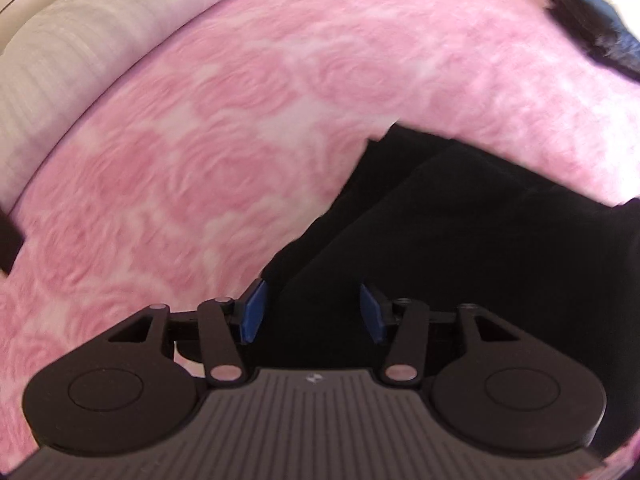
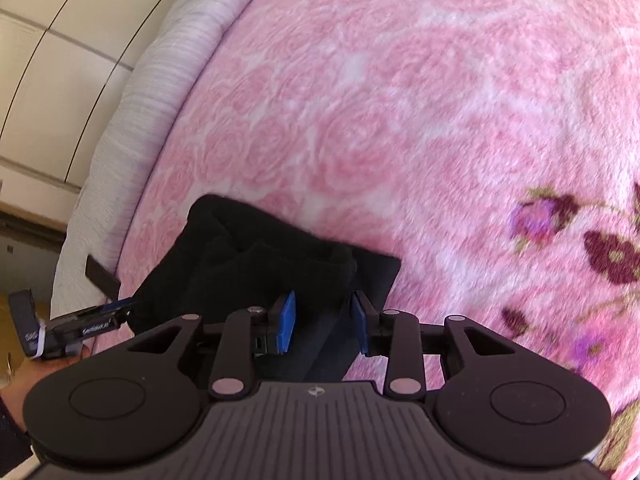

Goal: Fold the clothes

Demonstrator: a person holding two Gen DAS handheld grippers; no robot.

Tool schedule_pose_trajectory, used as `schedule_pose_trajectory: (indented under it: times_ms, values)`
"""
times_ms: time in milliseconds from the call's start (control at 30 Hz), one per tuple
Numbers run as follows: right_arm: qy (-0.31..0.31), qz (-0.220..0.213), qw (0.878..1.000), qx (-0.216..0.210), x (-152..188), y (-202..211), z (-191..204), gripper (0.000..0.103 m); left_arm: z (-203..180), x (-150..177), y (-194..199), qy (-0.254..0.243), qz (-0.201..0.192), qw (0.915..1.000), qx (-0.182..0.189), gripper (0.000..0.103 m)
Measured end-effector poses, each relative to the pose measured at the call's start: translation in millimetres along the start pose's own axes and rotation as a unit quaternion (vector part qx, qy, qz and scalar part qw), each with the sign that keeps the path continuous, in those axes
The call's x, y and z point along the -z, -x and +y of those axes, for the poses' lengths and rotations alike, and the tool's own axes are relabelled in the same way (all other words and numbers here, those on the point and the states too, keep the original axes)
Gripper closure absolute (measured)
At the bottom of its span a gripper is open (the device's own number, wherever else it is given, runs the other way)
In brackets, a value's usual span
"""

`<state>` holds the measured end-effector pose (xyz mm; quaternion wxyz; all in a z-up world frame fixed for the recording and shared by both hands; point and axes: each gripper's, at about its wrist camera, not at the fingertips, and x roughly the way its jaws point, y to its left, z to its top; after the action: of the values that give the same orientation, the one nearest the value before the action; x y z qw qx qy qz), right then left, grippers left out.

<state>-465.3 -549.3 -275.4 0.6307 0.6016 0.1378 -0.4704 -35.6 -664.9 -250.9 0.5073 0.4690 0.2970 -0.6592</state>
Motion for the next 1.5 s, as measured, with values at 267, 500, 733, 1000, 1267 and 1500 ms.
schedule_pose_trajectory:
  times_ms: [267, 500, 733, 1000, 1267, 1500]
  values:
    - [0.031, -0.006, 0.999, 0.018, 19.5, 5.1, 21.4, 0.067, 11.3, 23.0, -17.2, 0.032, -0.009, 0.9995, 0.003, 0.051]
    - [0.111, -0.018, 0.994, 0.013, 40.8, 30.1, 66.8, 0.067, 41.7, 41.5, 34.8, 0.059, -0.044, 0.9972, -0.009, 0.068]
    - [0.235, 0.039, 0.971, -0.02, 82.2, 5.2, 107.9, 0.069, 47.7, 48.6, -10.4, 0.071, -0.01, 0.9975, -0.003, 0.068]
    - [0.305, 0.063, 0.95, 0.018, 103.4, -9.0, 112.5, 0.072, 46.7, 55.6, -21.7, 0.051, -0.016, 0.9985, -0.006, 0.065]
    - [0.357, 0.076, 0.93, 0.039, 121.7, -8.6, 119.7, 0.075, 18.4, 59.0, 41.3, -0.046, -0.079, 0.9955, -0.026, 0.07]
    - [0.345, 0.1, 0.933, 0.028, 137.6, -39.1, 105.0, 0.073, -59.7, 80.3, 18.1, -0.148, -0.045, 0.9879, 0.006, 0.067]
